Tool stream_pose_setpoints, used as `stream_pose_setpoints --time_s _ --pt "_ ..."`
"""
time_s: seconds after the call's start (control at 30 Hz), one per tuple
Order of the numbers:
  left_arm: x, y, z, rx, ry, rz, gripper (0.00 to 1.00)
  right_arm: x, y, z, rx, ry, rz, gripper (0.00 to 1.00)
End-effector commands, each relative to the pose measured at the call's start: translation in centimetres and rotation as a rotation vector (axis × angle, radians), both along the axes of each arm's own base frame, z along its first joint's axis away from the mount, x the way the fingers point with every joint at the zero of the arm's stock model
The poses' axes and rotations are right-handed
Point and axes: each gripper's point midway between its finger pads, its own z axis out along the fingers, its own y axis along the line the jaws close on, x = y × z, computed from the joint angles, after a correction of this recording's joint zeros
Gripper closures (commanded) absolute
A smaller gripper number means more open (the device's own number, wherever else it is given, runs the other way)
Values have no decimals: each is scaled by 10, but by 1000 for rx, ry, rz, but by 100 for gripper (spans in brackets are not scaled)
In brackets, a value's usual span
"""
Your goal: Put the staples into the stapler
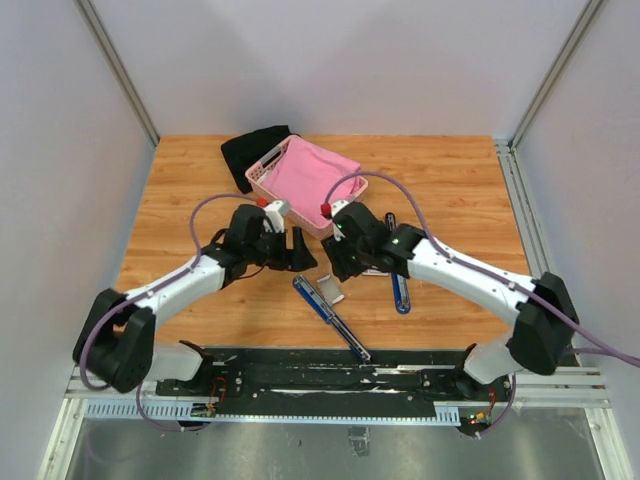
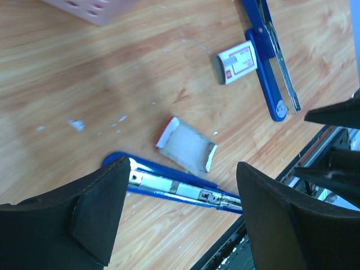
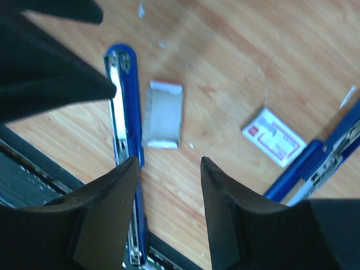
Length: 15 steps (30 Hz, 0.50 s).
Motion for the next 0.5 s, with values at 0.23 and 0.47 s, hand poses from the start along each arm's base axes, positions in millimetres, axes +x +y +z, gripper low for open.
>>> stream_pose_setpoints --time_s 0.23,0.47 --pt "-48 -93 5 48 -323 -488 21 -59 -116 -56 -29 139 -278 38" --pt "-108 -104 10 69 -654 -744 19 -35 -151 -53 15 125 -403 33"
